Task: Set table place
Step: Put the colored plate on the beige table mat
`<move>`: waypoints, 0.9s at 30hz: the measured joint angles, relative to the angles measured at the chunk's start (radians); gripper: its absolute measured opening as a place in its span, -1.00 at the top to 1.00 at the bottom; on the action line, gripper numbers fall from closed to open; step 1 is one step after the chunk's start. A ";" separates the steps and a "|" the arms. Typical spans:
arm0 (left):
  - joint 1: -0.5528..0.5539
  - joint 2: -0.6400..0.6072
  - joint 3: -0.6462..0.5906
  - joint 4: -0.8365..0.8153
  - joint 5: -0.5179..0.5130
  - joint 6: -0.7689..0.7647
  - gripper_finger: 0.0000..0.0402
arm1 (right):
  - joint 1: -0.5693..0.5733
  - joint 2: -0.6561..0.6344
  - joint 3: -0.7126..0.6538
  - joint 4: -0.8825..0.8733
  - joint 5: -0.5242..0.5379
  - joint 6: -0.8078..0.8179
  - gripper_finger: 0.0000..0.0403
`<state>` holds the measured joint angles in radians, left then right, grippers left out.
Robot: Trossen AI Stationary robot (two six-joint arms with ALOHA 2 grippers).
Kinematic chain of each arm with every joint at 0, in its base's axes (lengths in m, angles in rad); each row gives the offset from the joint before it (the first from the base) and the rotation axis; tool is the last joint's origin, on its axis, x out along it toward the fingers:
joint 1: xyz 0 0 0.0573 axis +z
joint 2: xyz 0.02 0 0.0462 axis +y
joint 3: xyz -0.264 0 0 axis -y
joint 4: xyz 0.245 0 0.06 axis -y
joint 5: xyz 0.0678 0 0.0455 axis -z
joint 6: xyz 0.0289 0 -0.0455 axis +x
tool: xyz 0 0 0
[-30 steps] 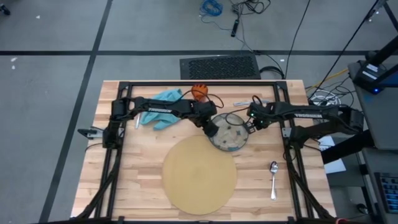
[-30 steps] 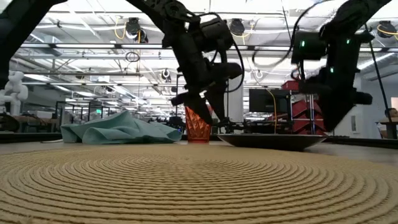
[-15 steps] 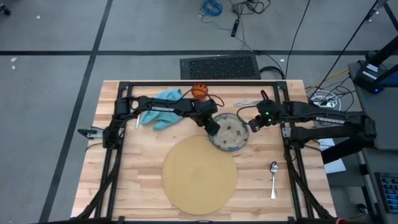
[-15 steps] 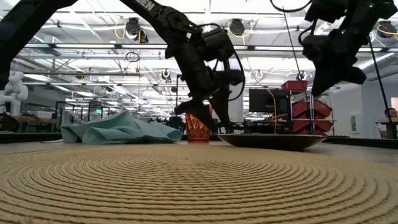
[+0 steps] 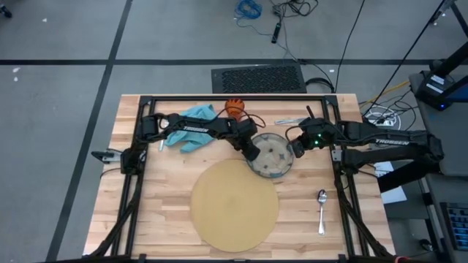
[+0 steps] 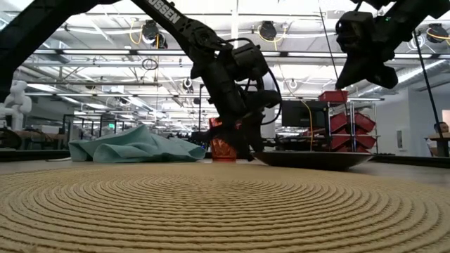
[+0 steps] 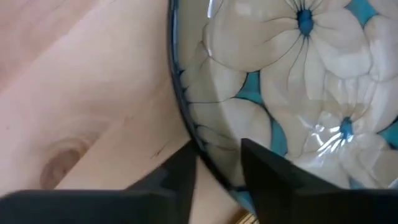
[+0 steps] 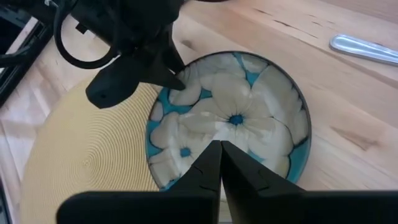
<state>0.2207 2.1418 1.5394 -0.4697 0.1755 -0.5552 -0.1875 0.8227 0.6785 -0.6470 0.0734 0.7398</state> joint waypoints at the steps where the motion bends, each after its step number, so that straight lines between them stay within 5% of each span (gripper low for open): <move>1: 0.000 0.000 0.000 0.003 0.000 0.011 0.66 | 0.000 0.000 0.000 0.000 0.000 0.002 1.00; 3: 0.002 -0.001 0.001 0.038 0.002 0.012 0.88 | 0.000 0.000 0.000 0.000 0.000 0.005 1.00; 7: 0.001 -0.005 0.002 0.096 0.024 0.024 0.97 | 0.000 0.000 0.000 0.000 0.000 0.007 1.00; 21: 0.026 -0.049 0.122 0.116 0.258 0.028 1.00 | -0.001 -0.007 0.000 -0.022 -0.050 -0.021 1.00; 27: 0.025 -0.064 0.210 -0.069 0.291 0.096 1.00 | 0.013 -0.010 0.000 -0.060 -0.072 -0.017 1.00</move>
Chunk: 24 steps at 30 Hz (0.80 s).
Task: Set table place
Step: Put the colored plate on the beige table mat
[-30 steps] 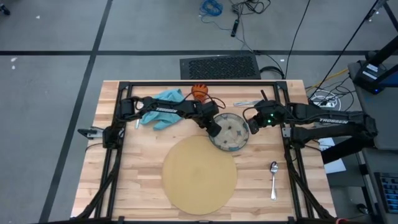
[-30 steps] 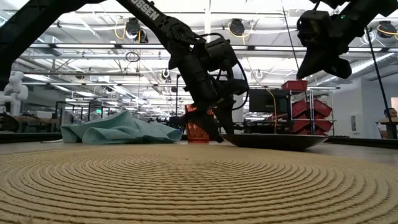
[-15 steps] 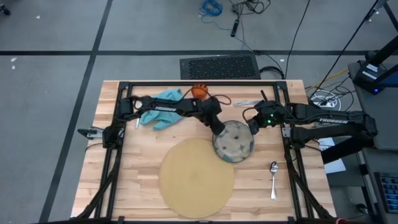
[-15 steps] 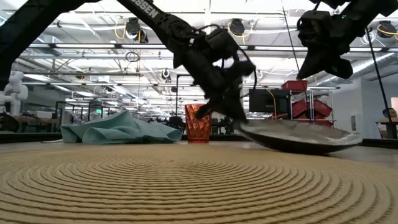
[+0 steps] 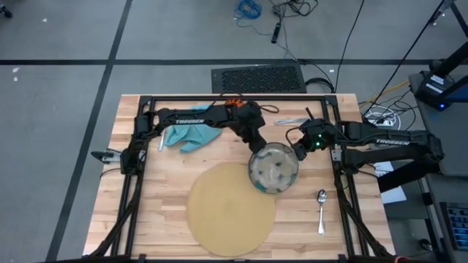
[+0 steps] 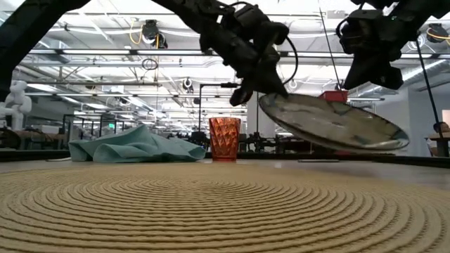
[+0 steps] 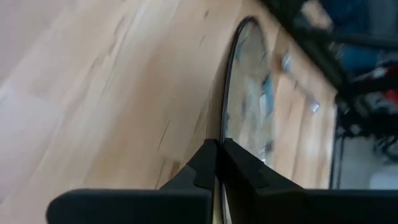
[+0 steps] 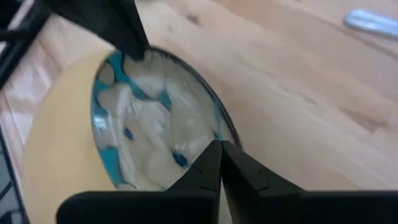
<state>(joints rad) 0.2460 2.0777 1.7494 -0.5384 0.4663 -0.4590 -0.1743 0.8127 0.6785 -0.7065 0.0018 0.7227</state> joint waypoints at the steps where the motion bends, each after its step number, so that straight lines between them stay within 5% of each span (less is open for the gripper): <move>1: -0.004 0.000 0.010 -0.031 -0.006 0.012 1.00 | 0.009 0.001 -0.002 -0.009 -0.001 -0.006 1.00; 7: -0.013 0.000 0.020 -0.056 -0.028 0.032 1.00 | 0.053 0.008 -0.022 -0.015 -0.006 -0.080 0.87; 18: -0.033 -0.008 0.020 -0.142 -0.030 0.054 1.00 | 0.073 0.073 -0.038 -0.007 0.000 -0.075 0.11; 24: -0.074 -0.096 0.020 -0.283 -0.066 0.081 1.00 | 0.073 0.119 -0.083 0.065 0.002 -0.080 0.02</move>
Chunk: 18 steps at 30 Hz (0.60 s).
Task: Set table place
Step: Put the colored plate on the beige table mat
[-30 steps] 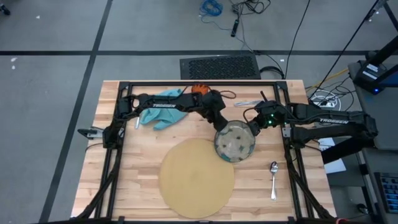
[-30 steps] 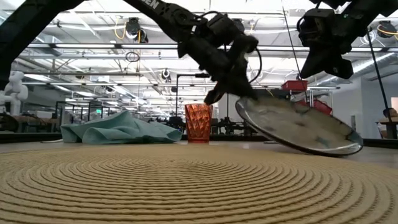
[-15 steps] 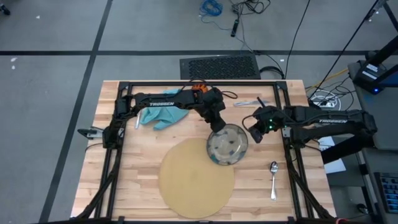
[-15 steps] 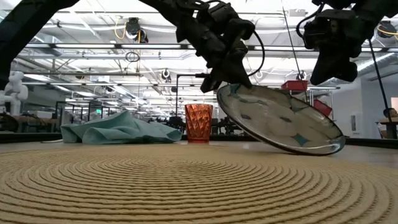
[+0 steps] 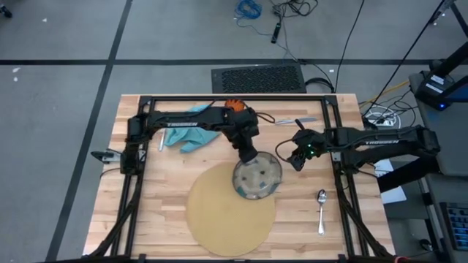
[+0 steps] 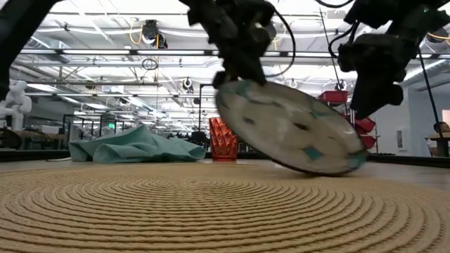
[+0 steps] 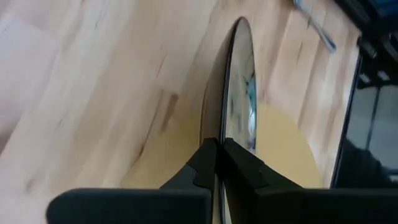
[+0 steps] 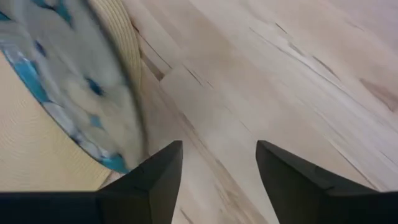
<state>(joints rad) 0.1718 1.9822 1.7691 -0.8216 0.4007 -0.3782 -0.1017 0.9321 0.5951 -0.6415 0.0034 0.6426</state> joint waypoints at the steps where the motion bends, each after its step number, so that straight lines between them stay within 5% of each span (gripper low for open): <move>1: -0.010 -0.018 0.000 -0.043 -0.020 0.003 1.00 | 0.000 0.003 -0.008 0.018 -0.001 -0.001 0.02; 9: -0.150 -0.072 -0.052 -0.235 -0.095 -0.013 1.00 | 0.000 0.006 -0.025 0.057 -0.006 -0.008 0.01; 18: -0.312 -0.068 -0.178 -0.218 -0.150 -0.106 1.00 | 0.033 0.005 -0.025 0.098 -0.006 -0.019 0.01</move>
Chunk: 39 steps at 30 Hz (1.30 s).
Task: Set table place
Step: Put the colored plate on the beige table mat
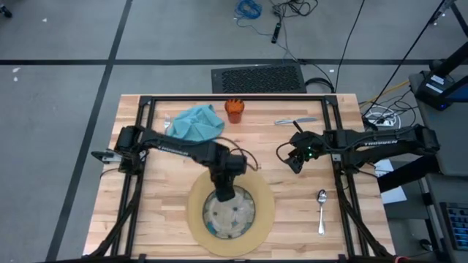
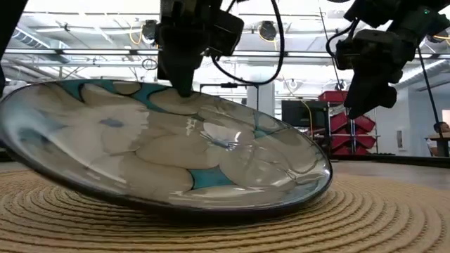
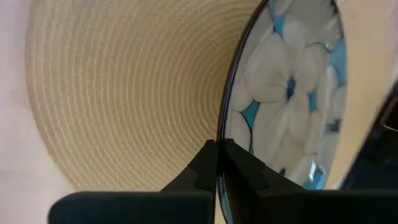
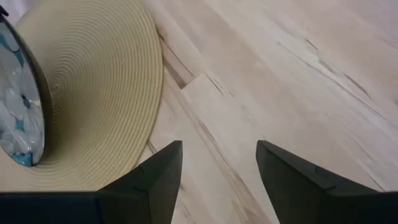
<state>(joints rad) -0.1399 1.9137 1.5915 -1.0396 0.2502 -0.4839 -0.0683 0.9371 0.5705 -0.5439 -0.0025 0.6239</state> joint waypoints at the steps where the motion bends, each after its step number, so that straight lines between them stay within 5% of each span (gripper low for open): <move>1: -0.013 0.000 -0.001 0.013 -0.019 -0.004 1.00 | 0.002 0.000 0.000 0.004 0.000 0.000 0.01; 21: -0.072 0.000 -0.176 0.282 0.000 -0.034 1.00 | 0.020 0.000 0.000 0.055 -0.004 0.026 0.01; 39: -0.056 0.000 -0.178 0.209 -0.137 -0.024 0.98 | 0.020 0.000 0.000 0.066 -0.004 0.038 0.01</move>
<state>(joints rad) -0.1963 1.9141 1.4136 -0.8310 0.1131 -0.5080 -0.0485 0.9371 0.5705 -0.4780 -0.0063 0.6615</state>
